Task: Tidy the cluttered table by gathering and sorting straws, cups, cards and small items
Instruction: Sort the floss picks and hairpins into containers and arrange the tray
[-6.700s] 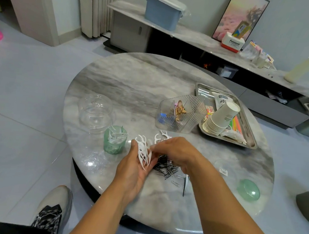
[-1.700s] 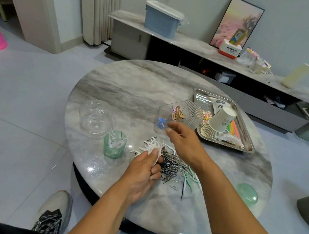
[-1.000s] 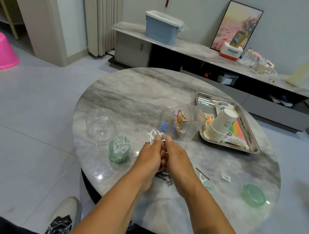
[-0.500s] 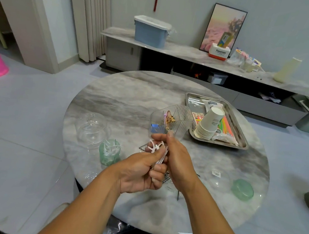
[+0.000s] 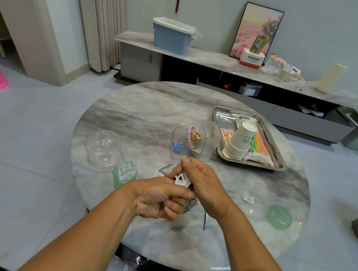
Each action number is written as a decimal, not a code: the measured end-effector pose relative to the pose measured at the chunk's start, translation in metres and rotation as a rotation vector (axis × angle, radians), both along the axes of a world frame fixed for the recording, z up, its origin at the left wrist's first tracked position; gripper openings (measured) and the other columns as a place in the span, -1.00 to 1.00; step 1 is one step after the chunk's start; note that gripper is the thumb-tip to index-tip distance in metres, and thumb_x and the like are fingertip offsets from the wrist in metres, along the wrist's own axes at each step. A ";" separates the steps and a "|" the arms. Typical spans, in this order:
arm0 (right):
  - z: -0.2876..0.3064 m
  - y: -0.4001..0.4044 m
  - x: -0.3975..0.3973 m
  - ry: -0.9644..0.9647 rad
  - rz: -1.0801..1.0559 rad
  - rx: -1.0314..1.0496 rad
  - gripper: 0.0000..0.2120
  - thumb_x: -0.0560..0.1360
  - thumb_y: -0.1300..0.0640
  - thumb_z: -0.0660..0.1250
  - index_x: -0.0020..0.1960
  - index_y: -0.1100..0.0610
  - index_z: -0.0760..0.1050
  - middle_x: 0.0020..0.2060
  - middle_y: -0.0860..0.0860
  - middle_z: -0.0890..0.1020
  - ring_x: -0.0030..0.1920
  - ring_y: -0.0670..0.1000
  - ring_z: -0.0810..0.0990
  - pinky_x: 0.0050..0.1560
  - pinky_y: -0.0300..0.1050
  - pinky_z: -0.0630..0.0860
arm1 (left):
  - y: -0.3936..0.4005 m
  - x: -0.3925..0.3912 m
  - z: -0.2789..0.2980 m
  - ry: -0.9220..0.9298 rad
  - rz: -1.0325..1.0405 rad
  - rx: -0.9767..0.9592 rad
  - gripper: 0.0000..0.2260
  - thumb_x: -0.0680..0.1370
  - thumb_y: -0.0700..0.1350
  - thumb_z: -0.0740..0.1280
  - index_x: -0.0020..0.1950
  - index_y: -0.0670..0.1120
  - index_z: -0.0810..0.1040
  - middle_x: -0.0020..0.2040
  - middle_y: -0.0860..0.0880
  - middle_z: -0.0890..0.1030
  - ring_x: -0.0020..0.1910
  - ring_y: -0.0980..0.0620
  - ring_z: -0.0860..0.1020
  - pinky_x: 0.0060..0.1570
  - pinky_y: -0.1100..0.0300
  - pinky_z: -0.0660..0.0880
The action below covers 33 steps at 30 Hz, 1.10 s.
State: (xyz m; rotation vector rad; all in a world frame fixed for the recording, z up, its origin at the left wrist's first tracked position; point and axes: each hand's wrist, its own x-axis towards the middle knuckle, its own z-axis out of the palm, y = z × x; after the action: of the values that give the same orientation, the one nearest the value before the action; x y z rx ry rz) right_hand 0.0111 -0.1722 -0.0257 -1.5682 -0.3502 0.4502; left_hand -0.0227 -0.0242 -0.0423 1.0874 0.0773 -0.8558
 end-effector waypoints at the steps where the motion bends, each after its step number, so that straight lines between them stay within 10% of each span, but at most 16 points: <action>1: -0.001 0.000 0.000 -0.006 0.003 -0.006 -0.62 0.67 -0.07 0.22 -0.09 0.19 0.59 -0.04 0.24 0.71 -0.04 0.09 0.68 0.09 -0.03 0.59 | -0.001 0.000 -0.002 0.024 0.033 -0.012 -0.73 0.61 -0.23 0.32 0.04 0.17 0.41 -0.37 0.03 0.16 -0.47 0.16 0.17 -0.40 0.27 0.15; 7: -0.007 0.002 0.001 0.043 -0.071 -0.046 -0.51 0.59 -0.32 0.13 0.38 -0.08 0.45 0.27 -0.01 0.62 0.16 0.02 0.64 0.16 0.01 0.59 | -0.014 0.000 -0.004 -0.034 0.287 -0.114 -0.76 0.61 0.03 0.34 -0.19 -0.05 0.54 -0.37 0.01 0.37 -0.40 0.09 0.40 -0.32 0.22 0.46; 12: -0.025 0.014 -0.009 -0.055 -0.542 -0.214 -0.62 0.61 -0.34 0.10 0.01 -0.07 0.49 -0.16 -0.08 0.66 -0.09 -0.05 0.63 -0.08 -0.08 0.49 | -0.030 0.013 0.005 -0.187 0.790 0.082 -0.54 0.65 0.14 0.24 0.37 -0.18 0.54 0.30 -0.11 0.59 0.35 0.01 0.50 0.48 0.02 0.32; 16: -0.029 0.035 -0.022 -0.031 -0.500 -0.138 -0.65 0.58 -0.34 0.11 -0.09 -0.13 0.51 -0.18 -0.19 0.68 -0.15 -0.22 0.64 -0.14 -0.14 0.49 | -0.047 0.011 0.006 -0.126 0.855 0.091 -0.58 0.63 0.23 0.24 -0.04 -0.07 0.71 -0.02 -0.07 0.72 0.05 -0.03 0.66 0.18 0.03 0.54; 19: -0.027 0.042 -0.021 0.026 -0.501 -0.022 -0.70 0.65 -0.16 0.21 -0.09 0.01 0.54 -0.14 0.02 0.72 -0.04 0.02 0.70 0.03 0.09 0.62 | -0.051 0.007 0.003 -0.153 0.879 0.072 -0.51 0.65 0.22 0.20 -0.29 0.02 0.74 -0.16 0.00 0.72 -0.08 0.06 0.67 0.00 0.14 0.53; 25: -0.021 0.040 -0.019 0.006 -0.611 -0.010 -0.72 0.65 -0.03 0.27 -0.17 0.09 0.50 -0.35 -0.08 0.65 -0.31 -0.15 0.60 -0.29 -0.23 0.49 | -0.051 0.008 0.000 -0.170 0.813 0.085 -0.52 0.66 0.22 0.19 -0.23 0.04 0.75 -0.10 -0.02 0.74 -0.02 0.06 0.68 -0.02 0.16 0.54; 33: -0.005 0.035 -0.012 0.269 -0.399 0.124 -0.72 0.66 0.10 0.26 -0.21 0.07 0.33 -0.50 -0.05 0.30 -0.55 -0.13 0.21 -0.55 -0.25 0.18 | -0.034 0.020 -0.004 -0.223 0.951 -0.368 -0.64 0.24 0.00 0.66 -0.05 0.04 0.64 -0.11 -0.02 0.71 -0.09 0.06 0.69 -0.12 0.17 0.61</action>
State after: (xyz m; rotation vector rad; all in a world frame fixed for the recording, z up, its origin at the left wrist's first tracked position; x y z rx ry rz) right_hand -0.0005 -0.1375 -0.0308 -1.3917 0.1390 0.3147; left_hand -0.0027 -0.0577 -0.0465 0.6637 0.2187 0.1116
